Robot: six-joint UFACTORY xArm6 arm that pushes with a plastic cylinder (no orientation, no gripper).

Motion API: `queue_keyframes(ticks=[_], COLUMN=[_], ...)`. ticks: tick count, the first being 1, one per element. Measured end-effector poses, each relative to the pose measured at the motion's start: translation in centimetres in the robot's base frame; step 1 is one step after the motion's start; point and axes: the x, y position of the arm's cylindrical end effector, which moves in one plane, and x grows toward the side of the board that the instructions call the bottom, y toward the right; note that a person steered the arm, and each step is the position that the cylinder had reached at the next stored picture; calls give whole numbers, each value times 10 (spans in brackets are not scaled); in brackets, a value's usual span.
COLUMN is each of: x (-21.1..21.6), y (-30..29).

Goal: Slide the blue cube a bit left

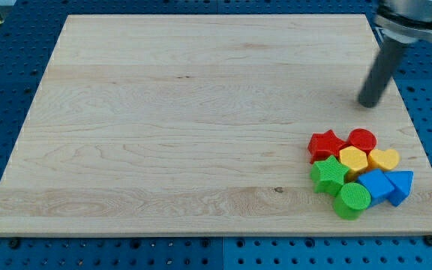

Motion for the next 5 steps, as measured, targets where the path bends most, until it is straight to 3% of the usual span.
queue_keyframes(ticks=[2,3,5], x=[133,184,184], y=[51,31,-6])
